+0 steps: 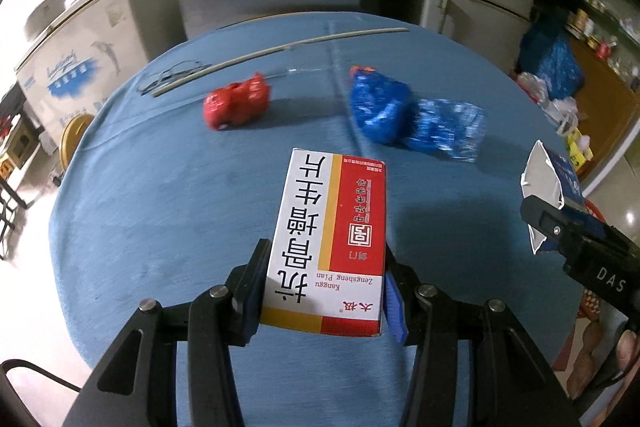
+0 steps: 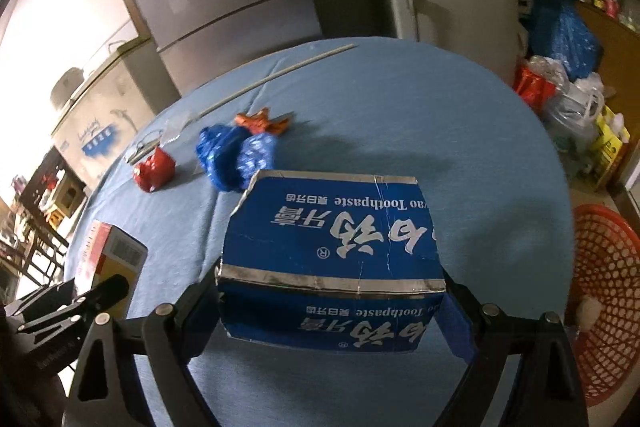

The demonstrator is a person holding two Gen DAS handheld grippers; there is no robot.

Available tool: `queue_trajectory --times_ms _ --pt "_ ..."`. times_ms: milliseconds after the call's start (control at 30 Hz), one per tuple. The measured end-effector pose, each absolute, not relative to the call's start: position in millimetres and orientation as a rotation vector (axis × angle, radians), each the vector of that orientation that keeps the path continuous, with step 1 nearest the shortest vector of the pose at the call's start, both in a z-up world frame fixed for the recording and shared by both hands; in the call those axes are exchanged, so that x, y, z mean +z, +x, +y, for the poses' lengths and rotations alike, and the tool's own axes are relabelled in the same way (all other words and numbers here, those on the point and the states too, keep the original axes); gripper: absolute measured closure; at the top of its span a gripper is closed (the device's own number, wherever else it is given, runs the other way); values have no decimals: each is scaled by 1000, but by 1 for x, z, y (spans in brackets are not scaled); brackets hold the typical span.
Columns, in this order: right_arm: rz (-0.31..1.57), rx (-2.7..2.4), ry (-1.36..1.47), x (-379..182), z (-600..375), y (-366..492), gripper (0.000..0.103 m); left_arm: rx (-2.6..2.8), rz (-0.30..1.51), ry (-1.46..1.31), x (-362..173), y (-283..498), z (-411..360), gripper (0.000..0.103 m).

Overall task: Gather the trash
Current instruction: 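Carry the toothpaste box and red-and-white box over the red basket with both tools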

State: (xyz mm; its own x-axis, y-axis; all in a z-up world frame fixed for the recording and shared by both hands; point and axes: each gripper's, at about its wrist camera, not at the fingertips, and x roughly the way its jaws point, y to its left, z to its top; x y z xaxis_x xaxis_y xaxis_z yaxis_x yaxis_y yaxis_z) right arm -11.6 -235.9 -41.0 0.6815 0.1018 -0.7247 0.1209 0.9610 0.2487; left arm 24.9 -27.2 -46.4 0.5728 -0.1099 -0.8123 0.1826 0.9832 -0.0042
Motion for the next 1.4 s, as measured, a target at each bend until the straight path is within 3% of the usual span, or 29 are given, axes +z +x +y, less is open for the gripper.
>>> queue_trajectory --times_ms 833,1400 --pt "739 -302 446 -36 -379 -93 10 -365 902 216 -24 11 -139 52" --pt "797 -502 496 -62 -480 -137 9 -577 841 316 -6 -8 -245 52"
